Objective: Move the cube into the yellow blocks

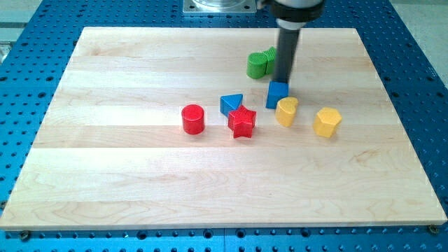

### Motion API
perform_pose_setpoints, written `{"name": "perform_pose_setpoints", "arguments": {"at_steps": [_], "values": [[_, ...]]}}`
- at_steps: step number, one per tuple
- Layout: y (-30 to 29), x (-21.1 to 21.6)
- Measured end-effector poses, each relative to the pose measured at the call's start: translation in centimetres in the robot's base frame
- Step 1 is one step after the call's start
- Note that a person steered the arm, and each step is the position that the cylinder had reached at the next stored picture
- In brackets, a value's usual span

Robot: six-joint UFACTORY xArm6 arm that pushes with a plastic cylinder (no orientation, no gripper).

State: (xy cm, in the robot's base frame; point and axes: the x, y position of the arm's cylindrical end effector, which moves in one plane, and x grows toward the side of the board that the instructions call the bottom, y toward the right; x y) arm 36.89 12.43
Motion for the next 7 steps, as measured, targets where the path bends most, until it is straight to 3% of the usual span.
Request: {"name": "perform_pose_setpoints", "arguments": {"at_steps": [2,3,4,7], "values": [[-2.3,1.5],[-9.5,0.0],[-12.6,1.1],[3.0,2.5]]}}
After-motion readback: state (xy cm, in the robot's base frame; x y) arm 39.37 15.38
